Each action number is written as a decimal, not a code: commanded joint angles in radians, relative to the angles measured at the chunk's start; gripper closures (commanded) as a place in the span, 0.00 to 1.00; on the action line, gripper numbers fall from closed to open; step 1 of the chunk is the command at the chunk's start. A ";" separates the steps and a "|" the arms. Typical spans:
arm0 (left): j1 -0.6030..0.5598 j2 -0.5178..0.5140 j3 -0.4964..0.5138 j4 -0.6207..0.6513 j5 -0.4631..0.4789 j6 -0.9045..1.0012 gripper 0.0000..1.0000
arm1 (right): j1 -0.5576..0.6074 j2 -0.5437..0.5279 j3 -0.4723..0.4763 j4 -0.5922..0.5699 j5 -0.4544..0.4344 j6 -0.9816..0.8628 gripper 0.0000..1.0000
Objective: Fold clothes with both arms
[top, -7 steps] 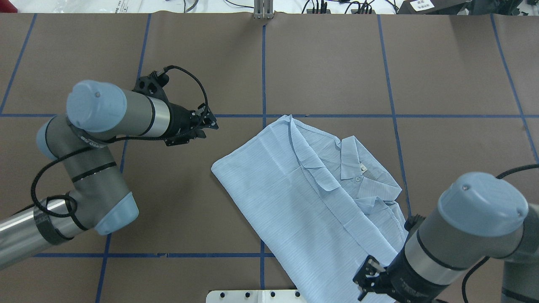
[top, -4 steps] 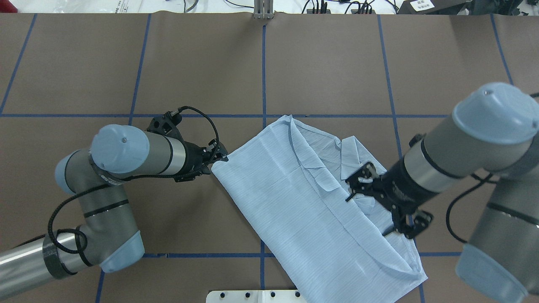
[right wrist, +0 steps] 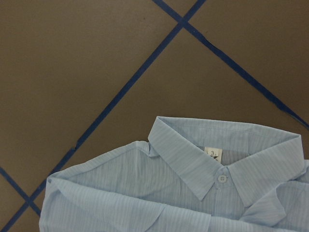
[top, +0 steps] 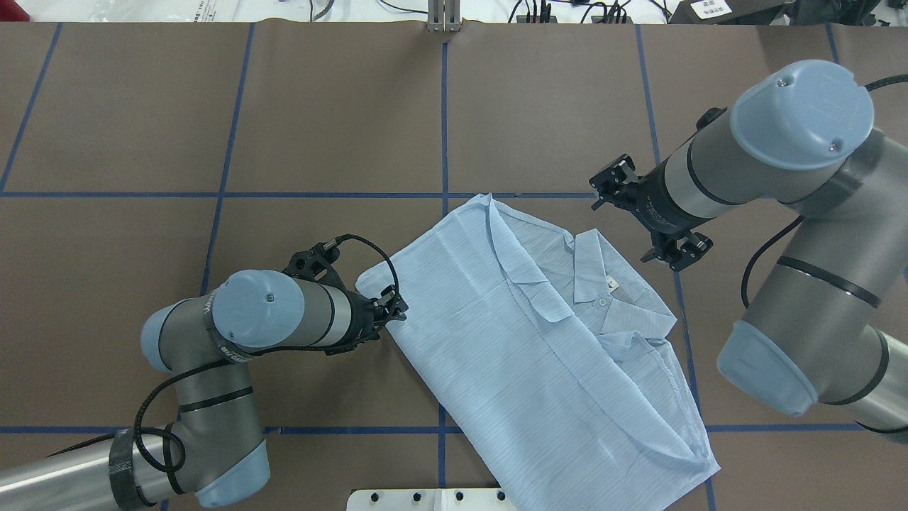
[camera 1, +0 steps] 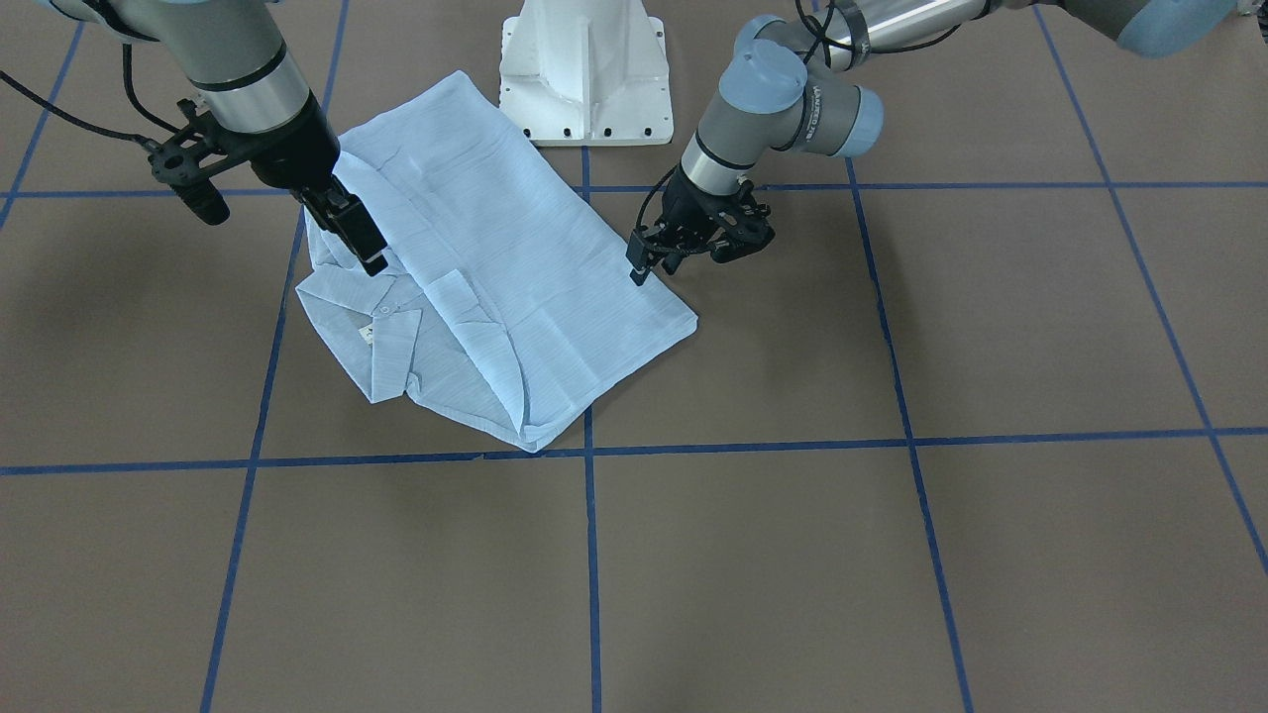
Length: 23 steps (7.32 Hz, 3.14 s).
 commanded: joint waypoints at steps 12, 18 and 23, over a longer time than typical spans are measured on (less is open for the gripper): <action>-0.353 -0.379 0.741 -0.381 0.125 0.389 0.62 | -0.030 0.004 -0.007 -0.002 -0.050 -0.001 0.00; -0.401 -0.040 0.241 -0.331 -0.042 0.498 0.00 | -0.370 0.198 -0.147 -0.037 -0.338 -0.080 0.00; -0.401 0.058 0.123 -0.289 -0.050 0.501 0.00 | -0.491 0.349 -0.366 -0.104 -0.443 -0.570 0.00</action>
